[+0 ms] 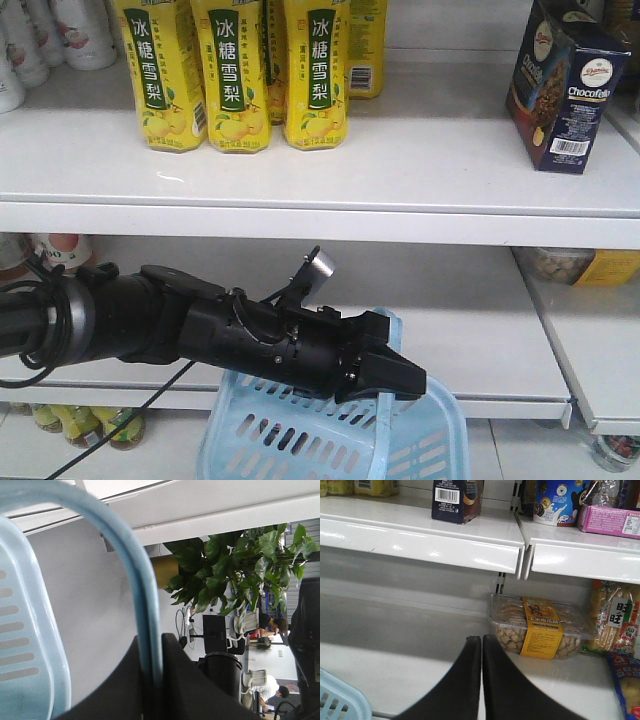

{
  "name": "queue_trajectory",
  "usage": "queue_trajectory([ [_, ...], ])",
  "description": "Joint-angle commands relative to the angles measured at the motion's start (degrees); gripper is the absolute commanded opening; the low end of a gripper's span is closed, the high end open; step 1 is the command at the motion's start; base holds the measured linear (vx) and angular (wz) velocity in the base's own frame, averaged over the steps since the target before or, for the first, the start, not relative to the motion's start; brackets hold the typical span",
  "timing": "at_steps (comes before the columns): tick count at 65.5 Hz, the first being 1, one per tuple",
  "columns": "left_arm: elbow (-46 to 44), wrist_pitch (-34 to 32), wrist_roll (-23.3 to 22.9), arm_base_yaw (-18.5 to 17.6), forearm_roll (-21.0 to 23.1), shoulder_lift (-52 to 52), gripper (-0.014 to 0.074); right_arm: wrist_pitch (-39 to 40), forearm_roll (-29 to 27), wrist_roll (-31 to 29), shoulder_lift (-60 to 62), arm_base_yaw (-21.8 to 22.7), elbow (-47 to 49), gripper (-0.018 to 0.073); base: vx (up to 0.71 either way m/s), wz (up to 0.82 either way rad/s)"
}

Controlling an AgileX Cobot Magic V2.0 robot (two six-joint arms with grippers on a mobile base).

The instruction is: Left arm holds basket, right arm returns cookies

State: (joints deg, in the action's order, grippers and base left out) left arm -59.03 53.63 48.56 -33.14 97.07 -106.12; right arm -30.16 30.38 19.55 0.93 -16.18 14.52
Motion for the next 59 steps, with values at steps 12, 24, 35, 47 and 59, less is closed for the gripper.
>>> queue_trajectory([
  [12,5.3,-3.1,3.1,-2.6,4.7,12.8,-0.0006,3.6,1.5,-0.7,0.0,0.1,1.4,-0.0008,0.0,0.0],
  [24,13.7,-15.7,4.3,-5.4,4.7,25.0,-0.0006,3.6,1.5,-0.7,0.0,0.1,1.4,-0.0008,0.0,0.0],
  [35,22.7,-24.2,9.7,-5.7,4.6,36.4,-0.0006,3.5,1.5,-0.7,0.0,0.1,1.4,-0.0008,0.0,0.0],
  [47,32.6,-35.5,10.3,-5.7,0.7,48.3,-0.0006,3.4,1.5,-0.7,0.0,0.1,1.4,-0.0008,0.0,0.0],
  [59,39.1,-44.6,10.0,-5.7,-9.5,55.4,-0.0006,3.4,1.5,-0.7,0.0,0.1,1.4,-0.0008,0.0,0.0],
])
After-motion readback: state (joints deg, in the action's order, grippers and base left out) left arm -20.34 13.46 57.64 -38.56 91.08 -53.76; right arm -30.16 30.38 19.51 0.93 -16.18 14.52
